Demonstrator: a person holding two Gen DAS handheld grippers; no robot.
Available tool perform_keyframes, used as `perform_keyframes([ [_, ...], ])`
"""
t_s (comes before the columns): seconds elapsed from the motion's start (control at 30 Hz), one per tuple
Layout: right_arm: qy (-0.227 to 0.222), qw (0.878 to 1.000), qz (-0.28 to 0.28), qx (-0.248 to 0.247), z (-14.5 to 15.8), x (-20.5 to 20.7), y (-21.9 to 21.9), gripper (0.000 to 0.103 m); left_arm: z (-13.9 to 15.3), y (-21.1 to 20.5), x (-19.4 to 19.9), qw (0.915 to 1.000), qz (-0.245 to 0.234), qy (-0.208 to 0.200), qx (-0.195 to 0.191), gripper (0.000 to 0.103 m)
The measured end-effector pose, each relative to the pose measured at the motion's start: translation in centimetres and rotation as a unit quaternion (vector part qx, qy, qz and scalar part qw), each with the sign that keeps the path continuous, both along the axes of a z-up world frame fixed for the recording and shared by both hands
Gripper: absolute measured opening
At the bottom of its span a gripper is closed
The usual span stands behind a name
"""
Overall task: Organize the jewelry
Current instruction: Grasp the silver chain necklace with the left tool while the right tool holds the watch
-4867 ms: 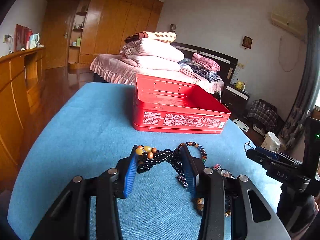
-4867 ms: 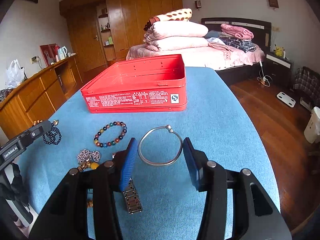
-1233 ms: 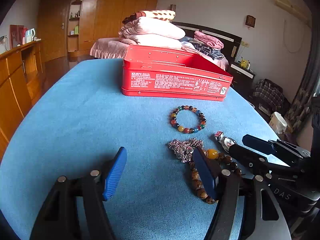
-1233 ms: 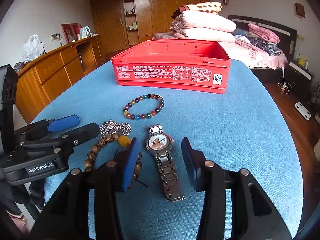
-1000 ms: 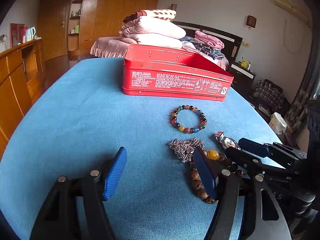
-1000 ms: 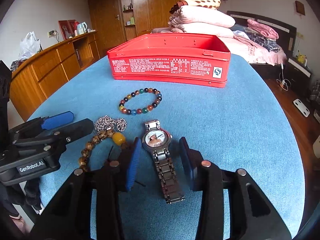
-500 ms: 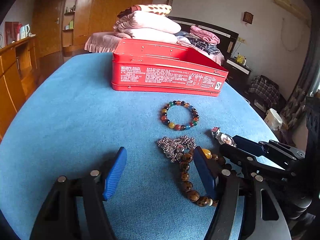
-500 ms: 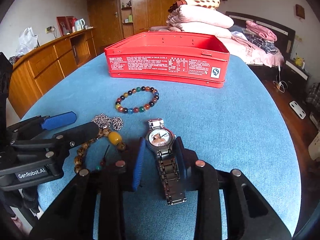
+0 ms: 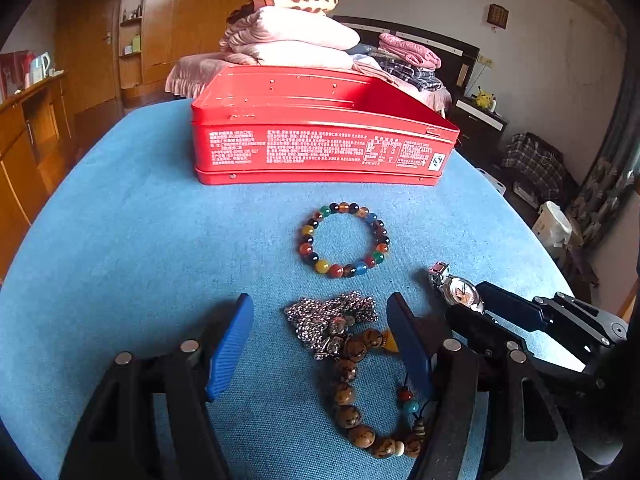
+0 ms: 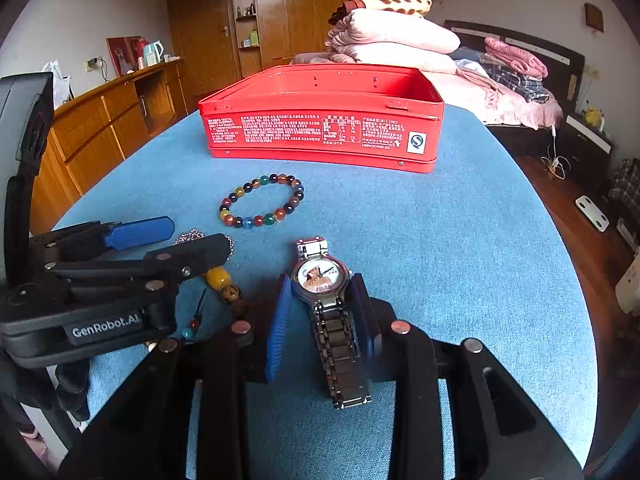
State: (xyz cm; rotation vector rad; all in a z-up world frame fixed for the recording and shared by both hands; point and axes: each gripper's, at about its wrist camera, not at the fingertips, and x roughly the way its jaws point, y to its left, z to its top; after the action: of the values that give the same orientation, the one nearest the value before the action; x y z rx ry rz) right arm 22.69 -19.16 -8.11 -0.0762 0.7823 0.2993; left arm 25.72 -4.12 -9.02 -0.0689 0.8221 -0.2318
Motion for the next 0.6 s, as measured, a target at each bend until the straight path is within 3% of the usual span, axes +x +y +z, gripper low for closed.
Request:
perform_keyframes([
  [0.23, 0.004, 1.000, -0.004, 0.007, -0.1, 0.1, -0.5, 0.029, -0.2, -0.5, 0.4, 0.9999, -0.004, 0.006, 0.011, 0.067],
  [0.43, 0.006, 1.000, -0.026, 0.010, 0.0, 0.3, -1.3, 0.029, -0.2, -0.4, 0.2, 0.9998, -0.005, 0.000, 0.020, 0.044],
  [0.5, 0.006, 0.999, -0.032, 0.010, 0.0, 0.4, -1.5, 0.029, -0.2, -0.2, 0.2, 0.9999, -0.005, -0.002, 0.013, 0.030],
  [0.6, 0.005, 0.999, -0.032, 0.009, -0.1, 0.4, -1.5, 0.029, -0.2, 0.8, 0.2, 1.0000, -0.001, 0.001, -0.009, 0.026],
])
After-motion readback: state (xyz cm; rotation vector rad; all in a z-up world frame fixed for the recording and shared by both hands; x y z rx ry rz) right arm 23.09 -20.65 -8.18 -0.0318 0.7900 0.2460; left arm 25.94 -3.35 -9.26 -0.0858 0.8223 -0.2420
